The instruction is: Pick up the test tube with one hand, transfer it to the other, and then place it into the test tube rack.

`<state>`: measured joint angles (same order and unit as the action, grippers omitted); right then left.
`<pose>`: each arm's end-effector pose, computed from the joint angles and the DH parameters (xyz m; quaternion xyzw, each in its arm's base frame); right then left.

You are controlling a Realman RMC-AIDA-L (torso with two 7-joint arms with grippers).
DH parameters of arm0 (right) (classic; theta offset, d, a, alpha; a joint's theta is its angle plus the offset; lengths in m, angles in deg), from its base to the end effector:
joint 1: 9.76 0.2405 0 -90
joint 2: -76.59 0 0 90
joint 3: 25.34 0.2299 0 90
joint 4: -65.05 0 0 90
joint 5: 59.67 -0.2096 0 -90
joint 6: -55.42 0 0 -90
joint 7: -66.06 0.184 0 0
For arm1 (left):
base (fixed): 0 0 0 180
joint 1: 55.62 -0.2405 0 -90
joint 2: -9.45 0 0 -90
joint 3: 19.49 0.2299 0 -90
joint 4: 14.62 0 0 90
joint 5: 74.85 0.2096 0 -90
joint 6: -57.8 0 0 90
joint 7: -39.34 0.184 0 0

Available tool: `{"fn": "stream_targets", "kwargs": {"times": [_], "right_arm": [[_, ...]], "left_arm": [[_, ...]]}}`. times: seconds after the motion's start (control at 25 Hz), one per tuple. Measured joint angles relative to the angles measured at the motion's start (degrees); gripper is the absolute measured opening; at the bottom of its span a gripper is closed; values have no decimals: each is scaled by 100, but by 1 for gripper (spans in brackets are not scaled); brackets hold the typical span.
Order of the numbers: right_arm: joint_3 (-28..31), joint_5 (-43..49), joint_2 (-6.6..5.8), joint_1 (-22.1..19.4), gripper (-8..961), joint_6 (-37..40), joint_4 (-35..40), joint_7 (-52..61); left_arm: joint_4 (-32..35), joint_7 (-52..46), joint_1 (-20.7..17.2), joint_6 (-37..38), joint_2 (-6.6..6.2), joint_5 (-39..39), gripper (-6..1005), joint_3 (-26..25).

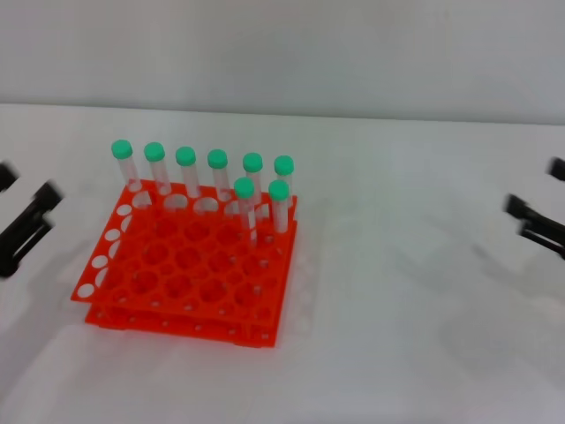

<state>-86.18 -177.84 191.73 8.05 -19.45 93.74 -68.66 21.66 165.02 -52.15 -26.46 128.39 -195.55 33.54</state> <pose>0.2658 0.3464 0.0271 -0.8401 0.1306 0.3343 0.4068 -0.2975 0.2812 0.0677 -0.7611 -0.2079 -0.4132 0.4547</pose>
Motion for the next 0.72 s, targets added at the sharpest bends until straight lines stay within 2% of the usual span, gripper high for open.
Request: {"fn": "stream_targets", "kwargs": {"times": [0.12,0.28,0.48,0.72], "right_arm": [[659,-9,-15,-103,859,-680,-733,-693],[1069,-11,-27,-333,859,-1114,-1217,-1250],[1222,-14,-32,-468,859,-1335,-1463,-1485],[1243,-14,-37,-547,859,-1359,-1493,-1515]], "left_arm": [[-755,639,-53,-550,0,-9,706,-474],[-1430,1376,-130,-1042,9,-21,704,-737],[-1863,1894,-180,-1266,29,-147,704,-765],[-2184,2082,-154,-1409,29,-172,704,-770]]}}
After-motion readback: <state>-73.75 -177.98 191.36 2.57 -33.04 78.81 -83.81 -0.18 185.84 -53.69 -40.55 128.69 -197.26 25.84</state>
